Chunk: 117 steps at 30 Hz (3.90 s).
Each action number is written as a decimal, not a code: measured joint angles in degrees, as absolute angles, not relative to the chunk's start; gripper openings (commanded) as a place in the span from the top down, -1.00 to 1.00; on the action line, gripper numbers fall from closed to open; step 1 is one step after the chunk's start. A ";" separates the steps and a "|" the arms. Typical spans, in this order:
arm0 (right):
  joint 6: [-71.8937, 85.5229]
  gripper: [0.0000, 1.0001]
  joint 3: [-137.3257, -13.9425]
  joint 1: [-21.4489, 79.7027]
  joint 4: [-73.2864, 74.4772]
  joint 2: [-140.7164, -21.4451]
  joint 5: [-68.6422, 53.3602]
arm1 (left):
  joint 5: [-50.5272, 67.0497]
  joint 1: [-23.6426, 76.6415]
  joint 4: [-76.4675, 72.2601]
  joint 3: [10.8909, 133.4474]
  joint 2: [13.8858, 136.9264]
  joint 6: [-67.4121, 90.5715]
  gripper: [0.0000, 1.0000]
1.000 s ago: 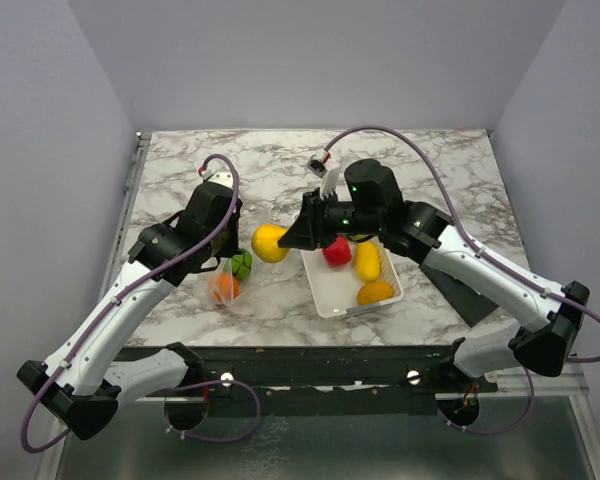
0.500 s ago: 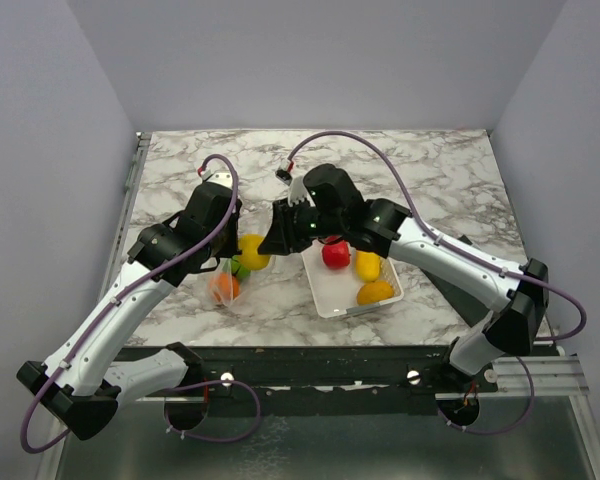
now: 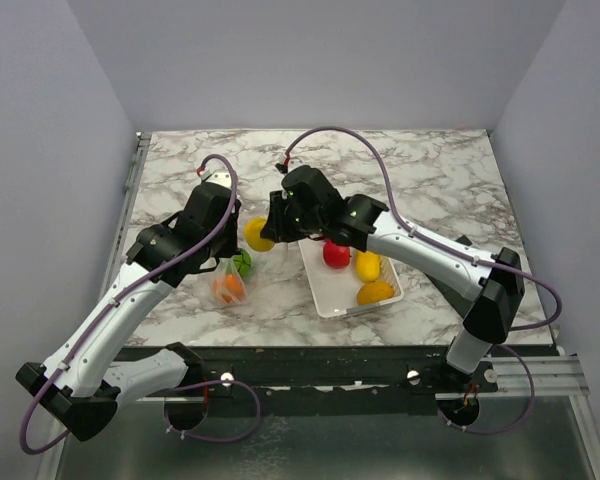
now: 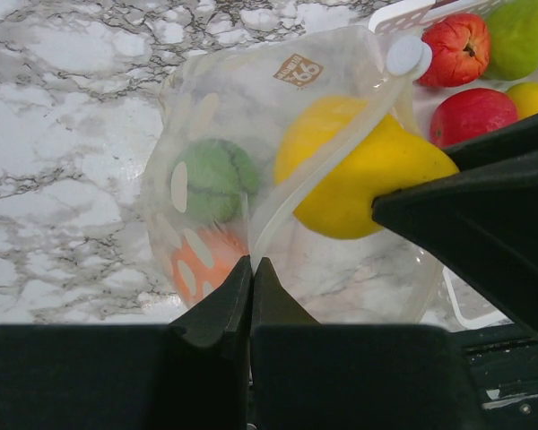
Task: Place the food in the zip-top bag and seal the zipper
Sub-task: Place the fake fruit in the zipper food storage bag, then pick up the fake fruit from the bin.
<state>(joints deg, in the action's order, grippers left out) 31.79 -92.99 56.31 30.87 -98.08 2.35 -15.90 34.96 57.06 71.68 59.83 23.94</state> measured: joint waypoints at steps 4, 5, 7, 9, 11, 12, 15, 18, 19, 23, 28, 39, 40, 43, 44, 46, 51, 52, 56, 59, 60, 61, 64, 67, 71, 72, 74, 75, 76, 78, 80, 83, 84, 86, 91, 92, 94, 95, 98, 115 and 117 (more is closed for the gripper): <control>34.39 0.99 -93.51 56.31 31.46 -98.67 7.03 | -15.86 34.96 57.06 71.68 59.83 23.92 1.00; 35.03 0.99 -93.60 56.31 31.46 -98.80 7.84 | -15.84 34.96 57.06 71.68 59.83 23.92 1.00; 36.21 0.86 -93.60 56.31 31.42 -99.07 8.84 | -15.81 34.96 57.04 71.68 59.83 23.90 1.00; 37.21 0.39 -93.60 56.31 31.35 -99.39 9.43 | -15.81 34.96 57.01 71.68 59.83 23.77 1.00; 38.26 -0.02 -93.60 56.31 31.20 -99.77 9.65 | -15.75 34.96 56.99 71.68 59.83 23.62 1.00; 38.74 -0.17 -93.60 56.31 30.96 -99.96 9.65 | -15.70 34.96 57.01 71.68 59.83 23.53 1.00; 39.83 -0.45 -93.60 56.31 30.24 -100.33 9.65 | -15.64 34.96 56.99 71.68 59.83 23.31 1.00; 40.32 -0.52 -93.60 56.31 29.54 -100.40 9.63 | -15.64 34.96 56.99 71.68 59.83 23.24 1.00; 40.51 -0.53 -93.60 56.31 29.41 -100.40 9.63 | -15.64 34.96 56.97 71.68 59.83 23.24 1.00; 40.56 -0.53 -93.60 56.31 28.99 -100.40 9.56 | -15.64 34.96 56.97 71.68 59.83 23.22 1.00; 40.56 -0.54 -93.58 56.31 28.53 -100.27 9.34 | -15.64 34.96 56.95 71.68 59.88 23.22 1.00; 39.99 -0.60 -91.57 56.31 29.28 -93.01 9.39 | -15.64 34.96 56.82 71.68 60.60 23.22 1.00; 39.77 -0.61 -91.26 56.31 29.36 -91.98 9.61 | -15.64 34.96 56.82 71.68 60.66 23.22 1.00; 38.96 -0.62 -89.78 56.31 29.89 -88.25 10.70 | -15.64 34.96 56.80 71.68 60.71 23.22 1.00; 38.83 -0.62 -89.34 56.29 30.11 -87.20 11.20 | -15.64 34.96 56.80 71.68 60.71 23.24 1.00; 38.41 -0.62 -88.90 56.18 30.70 -85.47 12.14 | -15.64 34.96 56.77 71.68 60.71 23.24 1.00; 37.36 -0.62 -88.86 55.53 33.89 -83.57 15.33 | -15.64 34.96 56.73 71.68 60.71 23.24 1.00; 37.28 -0.62 -88.86 55.35 34.72 -83.53 16.14 | -15.64 34.96 56.71 71.68 60.71 23.24 1.00; 37.01 -0.67 -87.61 54.68 37.82 -83.24 19.49 | -15.64 34.96 56.71 71.68 60.71 23.24 1.00; 37.01 -0.68 -85.01 54.24 39.94 -82.46 21.74 | -15.64 34.96 56.71 71.68 60.71 23.27 1.00; 37.04 -0.70 -84.05 54.11 40.49 -82.21 22.35 | -15.64 34.96 56.71 71.68 60.71 23.27 1.00; 37.06 -0.73 -83.00 53.91 41.19 -82.04 23.27 | -15.64 34.96 56.71 71.68 60.71 23.24 1.00; 37.52 -0.82 -80.79 53.43 42.70 -81.95 25.10 | -15.64 34.96 56.71 71.68 60.71 23.27 1.00; 37.95 -0.93 -78.67 52.73 43.66 -81.95 26.13 | -15.64 34.96 56.71 71.68 60.71 23.27 1.00; 38.39 -1.00 -76.18 51.77 43.66 -81.97 26.35 | -15.64 34.96 56.71 71.68 60.71 23.27 1.00; 38.39 -1.00 -75.61 51.59 43.66 -82.02 26.35 | -15.62 34.96 56.71 71.68 60.71 23.27 1.00; 38.39 -1.00 -74.85 51.18 43.66 -82.43 26.33 | -15.62 34.96 56.71 71.66 60.71 23.27 1.00; 38.37 -1.00 -74.72 50.94 43.64 -82.78 26.33 | -15.62 34.96 56.71 71.66 60.71 23.27 1.00; 38.33 -1.00 -74.65 50.78 43.59 -83.11 26.33 | -15.64 34.96 56.71 71.66 60.69 23.27 1.00; 38.24 -1.00 -74.39 50.37 43.35 -84.03 26.22 | -15.62 34.96 56.71 71.66 60.69 23.27 1.00; 37.95 -1.00 -74.04 49.82 43.09 -84.99 25.96 | -15.64 34.96 56.69 71.61 60.69 23.27 1.00; 37.52 -1.00 -73.91 49.19 42.83 -86.78 25.34 | -15.64 34.96 56.64 71.53 60.64 23.27 1.00; 37.43 -1.00 -73.91 48.99 42.68 -87.57 25.15 | -15.64 34.96 56.64 71.53 60.64 23.27 1.00; 37.30 -1.00 -73.91 48.66 42.46 -89.17 24.80 | -15.62 34.96 56.64 71.53 60.64 23.27 1.00; 36.53 -1.00 -73.95 48.05 41.87 -92.92 23.92 | -15.64 34.96 56.62 71.35 60.64 23.24 1.00; 36.38 -1.00 -74.00 47.97 41.74 -93.58 23.73 | -15.64 34.96 56.62 71.33 60.64 23.24 1.00; 36.32 -1.00 -74.30 47.88 41.67 -94.85 23.44 | -15.64 34.96 56.55 71.20 60.64 23.22 1.00; 36.25 -1.00 -74.63 47.88 41.65 -95.46 23.38 | -15.64 34.96 56.55 71.13 60.64 23.22 1.00; 36.10 -1.00 -75.68 47.88 41.54 -96.97 23.27 | -15.62 34.96 56.38 70.91 60.64 23.11 1.00; 36.97 -0.86 -80.36 46.87 41.63 -106.04 24.69 | -15.51 34.96 55.79 70.46 60.64 22.81 1.00; 37.26 -0.76 -80.40 46.74 41.67 -106.54 24.84 | -15.49 34.96 55.79 70.46 60.64 22.79 1.00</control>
<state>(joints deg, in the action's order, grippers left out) 37.26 -80.40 46.74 41.67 -106.54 24.84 -15.49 34.96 55.79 70.46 60.64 22.79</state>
